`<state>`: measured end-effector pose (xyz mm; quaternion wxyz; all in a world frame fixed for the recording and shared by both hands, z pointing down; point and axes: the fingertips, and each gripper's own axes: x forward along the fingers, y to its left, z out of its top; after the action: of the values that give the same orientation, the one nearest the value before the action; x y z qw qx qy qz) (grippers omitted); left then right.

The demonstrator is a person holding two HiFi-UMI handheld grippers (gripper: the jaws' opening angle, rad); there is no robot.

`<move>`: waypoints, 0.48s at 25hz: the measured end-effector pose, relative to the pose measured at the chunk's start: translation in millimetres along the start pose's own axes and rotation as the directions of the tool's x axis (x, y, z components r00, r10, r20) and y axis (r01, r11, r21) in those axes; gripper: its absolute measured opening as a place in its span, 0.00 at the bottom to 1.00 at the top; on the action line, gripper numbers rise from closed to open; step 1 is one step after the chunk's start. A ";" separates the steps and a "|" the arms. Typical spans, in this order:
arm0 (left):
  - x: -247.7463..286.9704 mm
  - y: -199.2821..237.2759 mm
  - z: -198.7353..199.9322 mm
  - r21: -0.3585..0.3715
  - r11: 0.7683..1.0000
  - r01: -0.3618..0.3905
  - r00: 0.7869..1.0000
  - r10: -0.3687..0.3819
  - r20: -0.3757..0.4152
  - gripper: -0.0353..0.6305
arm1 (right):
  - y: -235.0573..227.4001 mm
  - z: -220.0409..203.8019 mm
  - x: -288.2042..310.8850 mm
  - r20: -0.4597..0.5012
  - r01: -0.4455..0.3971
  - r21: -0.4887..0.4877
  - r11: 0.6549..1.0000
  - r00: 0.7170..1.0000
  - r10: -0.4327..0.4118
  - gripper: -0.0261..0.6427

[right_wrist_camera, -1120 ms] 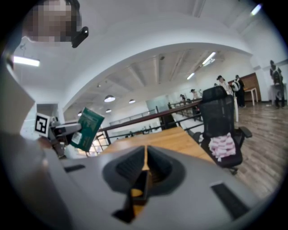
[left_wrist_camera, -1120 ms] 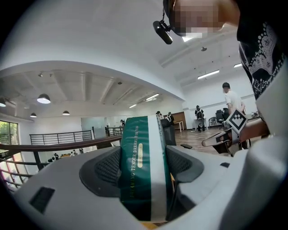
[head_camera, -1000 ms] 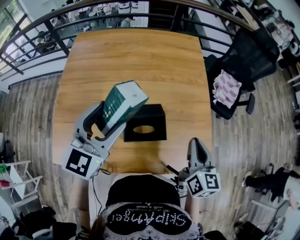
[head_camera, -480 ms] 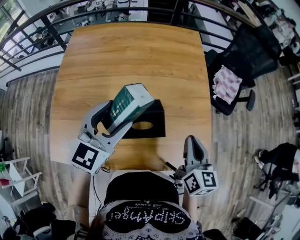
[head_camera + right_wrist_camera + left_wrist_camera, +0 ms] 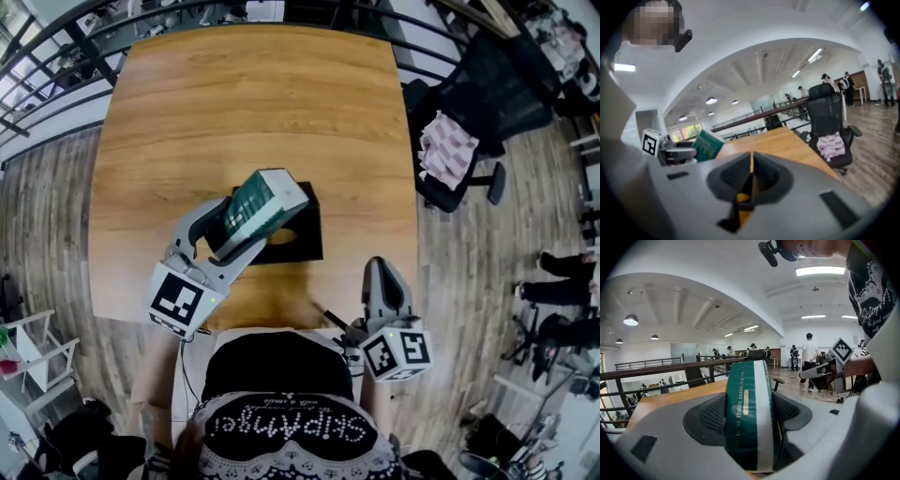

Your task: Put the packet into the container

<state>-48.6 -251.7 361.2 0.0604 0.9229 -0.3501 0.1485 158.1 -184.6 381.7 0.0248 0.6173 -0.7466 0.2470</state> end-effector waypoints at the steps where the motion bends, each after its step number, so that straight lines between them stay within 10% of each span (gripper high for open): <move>1: 1.9 -1.0 -2.1 0.001 1.000 0.005 1.000 -0.005 -0.005 0.56 | -0.4 0.2 0.4 0.000 0.003 0.001 1.000 1.000 -0.003 0.10; 12: 20.9 -20.8 -25.0 0.102 0.993 0.066 0.996 -0.060 -0.064 0.56 | -10.8 10.4 -8.1 0.035 0.027 0.010 1.000 0.999 -0.028 0.10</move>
<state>-25.7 -243.9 391.3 0.0276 0.9305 -0.3105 0.1923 172.9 -182.7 373.5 0.0124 0.6318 -0.7371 0.2394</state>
